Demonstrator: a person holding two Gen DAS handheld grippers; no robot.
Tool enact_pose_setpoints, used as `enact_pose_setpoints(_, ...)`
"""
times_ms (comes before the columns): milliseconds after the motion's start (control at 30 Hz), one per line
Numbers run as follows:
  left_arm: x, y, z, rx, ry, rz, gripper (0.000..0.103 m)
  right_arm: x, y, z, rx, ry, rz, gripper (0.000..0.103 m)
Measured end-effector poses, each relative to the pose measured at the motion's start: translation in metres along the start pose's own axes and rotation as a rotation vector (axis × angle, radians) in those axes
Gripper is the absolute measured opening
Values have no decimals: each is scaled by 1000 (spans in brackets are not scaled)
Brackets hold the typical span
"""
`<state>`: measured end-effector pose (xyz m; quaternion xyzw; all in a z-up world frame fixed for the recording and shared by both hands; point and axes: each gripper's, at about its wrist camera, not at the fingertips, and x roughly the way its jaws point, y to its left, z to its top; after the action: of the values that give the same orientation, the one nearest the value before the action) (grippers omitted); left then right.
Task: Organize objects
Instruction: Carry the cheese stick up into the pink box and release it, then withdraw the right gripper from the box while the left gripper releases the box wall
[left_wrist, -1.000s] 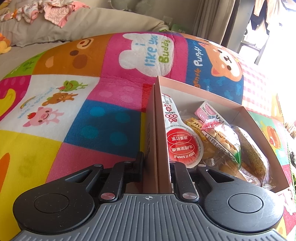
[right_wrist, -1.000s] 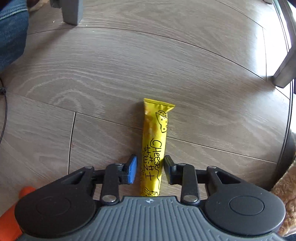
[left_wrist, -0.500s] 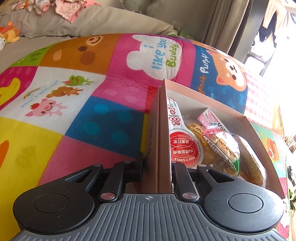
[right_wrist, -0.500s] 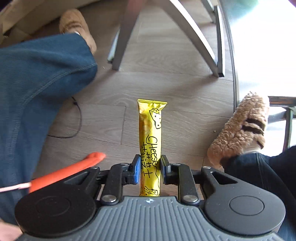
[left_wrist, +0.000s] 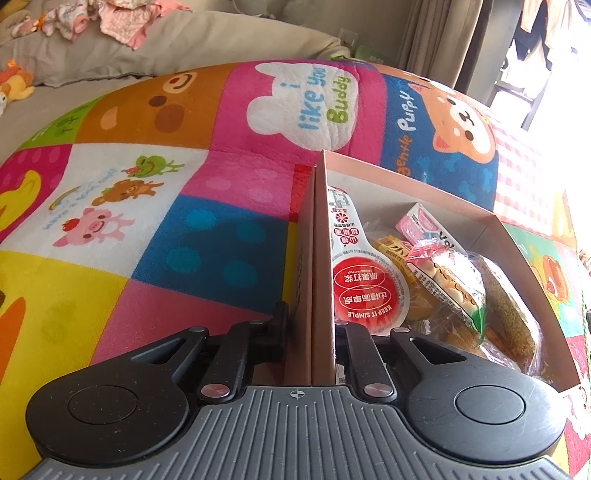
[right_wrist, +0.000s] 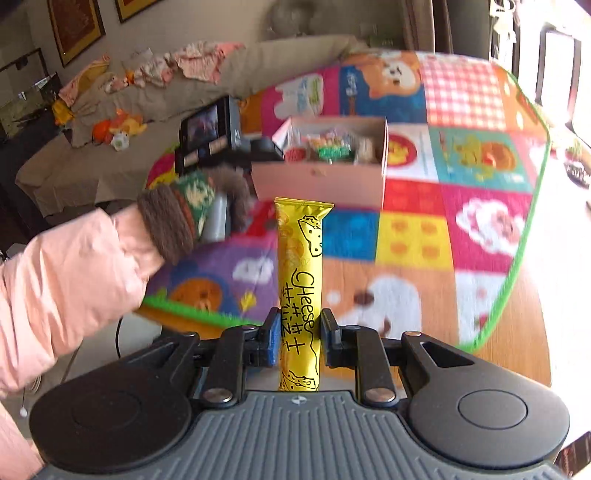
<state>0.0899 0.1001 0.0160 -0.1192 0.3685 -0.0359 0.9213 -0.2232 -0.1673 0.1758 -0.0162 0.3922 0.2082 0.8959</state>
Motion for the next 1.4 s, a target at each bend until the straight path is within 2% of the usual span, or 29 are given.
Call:
enact_pose_setpoints(67, 0, -1, 0, 19, 5, 0, 14, 15, 5, 23, -32, -36, 5, 21)
enact_pose_setpoints(267, 1, -4, 3, 80, 27, -3, 13, 82, 4, 74, -18, -55, 45, 21)
enact_pose_setpoints(367, 2, -5, 7, 113, 46, -6, 13, 111, -2, 100, -20, -70, 37, 21)
enact_pose_setpoints(600, 4, -5, 13, 103, 89, -6, 14, 205, -39, 170, 54, -70, 17, 21)
enact_pose_setpoints(733, 4, -9, 11, 105, 75, 19, 13, 256, -60, 194, 86, -67, 28, 23)
enact_pose_setpoints(767, 3, -10, 10, 112, 69, 22, 13, 264, -65, 196, 102, -75, 9, 23)
enact_pose_setpoints(867, 3, -10, 9, 124, 63, 23, 13, 265, -72, 183, 94, -96, -13, 23)
enact_pose_setpoints(967, 3, -9, 12, 113, 74, 20, 13, 242, -72, 156, -9, -117, -51, 28)
enact_pose_setpoints(1033, 4, -8, 13, 108, 82, 17, 13, 226, -71, 134, -87, -140, -89, 44)
enact_pose_setpoints(1100, 4, -8, 13, 114, 84, 14, 13, 211, -73, 109, -155, -146, -112, 49)
enact_pose_setpoints(1233, 4, -8, 13, 101, 89, 14, 13, 201, -84, 83, -152, -115, -98, 49)
enact_pose_setpoints(1400, 8, -7, 20, 55, 112, 22, 12, 210, -97, 73, -97, -101, -96, 49)
